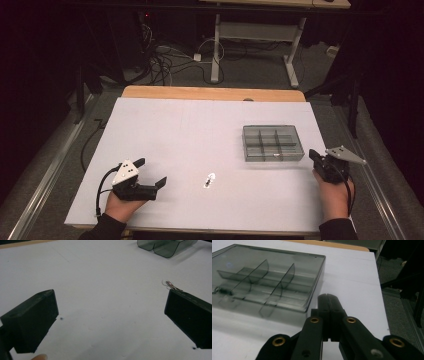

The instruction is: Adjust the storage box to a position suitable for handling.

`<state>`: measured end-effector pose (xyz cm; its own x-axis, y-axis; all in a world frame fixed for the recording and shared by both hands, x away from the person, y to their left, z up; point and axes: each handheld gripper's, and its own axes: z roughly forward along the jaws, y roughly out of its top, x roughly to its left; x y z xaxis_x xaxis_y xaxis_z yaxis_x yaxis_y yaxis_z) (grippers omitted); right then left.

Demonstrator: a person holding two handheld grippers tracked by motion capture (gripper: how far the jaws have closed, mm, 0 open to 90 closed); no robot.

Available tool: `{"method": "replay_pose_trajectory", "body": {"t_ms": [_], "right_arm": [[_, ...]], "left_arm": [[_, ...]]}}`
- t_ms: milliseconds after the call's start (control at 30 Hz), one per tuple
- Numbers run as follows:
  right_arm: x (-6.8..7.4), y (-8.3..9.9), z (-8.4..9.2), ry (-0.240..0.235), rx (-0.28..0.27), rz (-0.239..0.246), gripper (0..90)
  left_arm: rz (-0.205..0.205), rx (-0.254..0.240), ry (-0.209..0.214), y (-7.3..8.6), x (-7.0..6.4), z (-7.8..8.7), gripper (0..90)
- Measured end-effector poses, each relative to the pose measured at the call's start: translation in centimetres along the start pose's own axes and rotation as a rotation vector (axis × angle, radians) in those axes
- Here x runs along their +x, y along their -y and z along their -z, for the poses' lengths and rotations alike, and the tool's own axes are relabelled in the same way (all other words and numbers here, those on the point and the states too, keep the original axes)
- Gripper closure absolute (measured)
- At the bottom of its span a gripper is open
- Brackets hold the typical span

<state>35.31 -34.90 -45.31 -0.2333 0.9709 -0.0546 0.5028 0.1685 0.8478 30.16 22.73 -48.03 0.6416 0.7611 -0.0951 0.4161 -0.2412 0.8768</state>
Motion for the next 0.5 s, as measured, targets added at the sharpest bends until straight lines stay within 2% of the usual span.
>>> {"method": "replay_pose_trajectory", "body": {"t_ms": [133,233,500], "right_arm": [[-0.7,-0.8,-1.4,-0.016,0.014,-0.011,90.0],[-1.6,-0.9,-3.1,-0.047,0.04,-0.053,90.0],[-2.9,-1.4,-5.7,-0.06,0.084,-0.057,90.0]], "left_arm": [[0.011,-0.004,0.001,0.1,0.0,0.0,0.0],[0.012,-0.005,0.001,0.1,0.0,0.0,0.0],[0.019,-0.004,-0.003,0.2,-0.1,-0.1,0.0]]}}
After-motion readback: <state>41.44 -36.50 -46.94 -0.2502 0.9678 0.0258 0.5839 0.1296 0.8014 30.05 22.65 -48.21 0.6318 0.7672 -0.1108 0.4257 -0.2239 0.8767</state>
